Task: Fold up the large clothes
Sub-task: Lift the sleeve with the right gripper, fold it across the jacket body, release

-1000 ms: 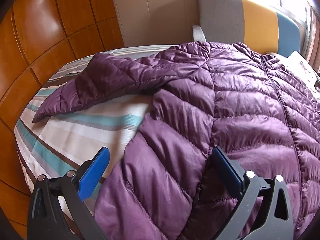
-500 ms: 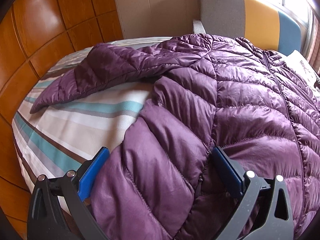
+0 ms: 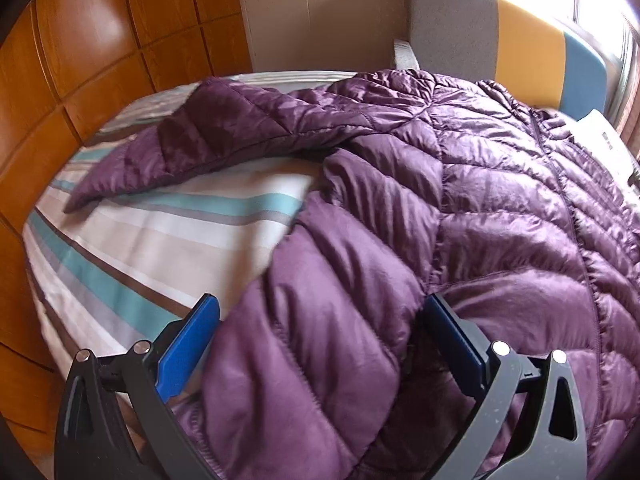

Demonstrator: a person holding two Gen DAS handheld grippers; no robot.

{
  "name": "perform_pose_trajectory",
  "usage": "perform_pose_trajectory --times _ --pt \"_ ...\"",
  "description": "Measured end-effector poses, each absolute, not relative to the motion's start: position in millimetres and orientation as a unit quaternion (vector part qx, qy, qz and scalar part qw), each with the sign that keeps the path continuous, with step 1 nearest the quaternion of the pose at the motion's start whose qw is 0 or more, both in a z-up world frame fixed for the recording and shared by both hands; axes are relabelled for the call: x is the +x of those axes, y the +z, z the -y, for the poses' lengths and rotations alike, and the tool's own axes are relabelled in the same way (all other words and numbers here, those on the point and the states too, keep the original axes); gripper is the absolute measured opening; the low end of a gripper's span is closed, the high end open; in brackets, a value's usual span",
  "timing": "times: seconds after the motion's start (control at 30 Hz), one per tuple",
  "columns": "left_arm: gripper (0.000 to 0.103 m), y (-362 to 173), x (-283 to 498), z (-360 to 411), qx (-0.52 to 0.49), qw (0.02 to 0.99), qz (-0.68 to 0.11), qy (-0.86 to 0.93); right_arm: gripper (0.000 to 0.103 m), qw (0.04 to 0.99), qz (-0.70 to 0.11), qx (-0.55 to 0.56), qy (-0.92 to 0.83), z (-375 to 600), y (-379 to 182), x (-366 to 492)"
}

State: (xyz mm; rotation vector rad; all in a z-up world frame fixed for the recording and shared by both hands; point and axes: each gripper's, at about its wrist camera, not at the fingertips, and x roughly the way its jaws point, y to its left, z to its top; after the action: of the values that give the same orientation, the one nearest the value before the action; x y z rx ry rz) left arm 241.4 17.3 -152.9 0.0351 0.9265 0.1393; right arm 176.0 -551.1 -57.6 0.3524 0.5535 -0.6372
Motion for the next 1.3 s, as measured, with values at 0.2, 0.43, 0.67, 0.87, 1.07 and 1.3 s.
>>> perform_pose_trajectory --times 0.2,0.43,0.67,0.87,1.07,1.3 --pt "0.101 -156 242 -20 0.02 0.889 -0.455 0.054 0.007 0.925 -0.299 0.061 -0.226 457 -61 223" --pt "0.101 -159 241 -33 -0.029 0.885 -0.464 0.033 0.007 0.928 -0.341 -0.014 -0.148 377 -86 252" --pt "0.101 -156 235 -35 -0.031 0.888 -0.457 0.029 0.007 0.933 -0.346 -0.079 -0.06 299 -94 260" --pt "0.101 -154 232 -38 -0.031 0.889 -0.457 0.025 0.007 0.907 -0.403 -0.122 0.017 248 -121 263" --pt "0.101 -145 234 -37 -0.03 0.892 -0.451 0.018 0.026 0.898 -0.427 -0.101 0.043 256 -126 250" --pt "0.101 -122 246 -12 -0.022 0.902 -0.43 -0.013 0.051 0.912 -0.406 -0.026 0.052 292 -113 212"
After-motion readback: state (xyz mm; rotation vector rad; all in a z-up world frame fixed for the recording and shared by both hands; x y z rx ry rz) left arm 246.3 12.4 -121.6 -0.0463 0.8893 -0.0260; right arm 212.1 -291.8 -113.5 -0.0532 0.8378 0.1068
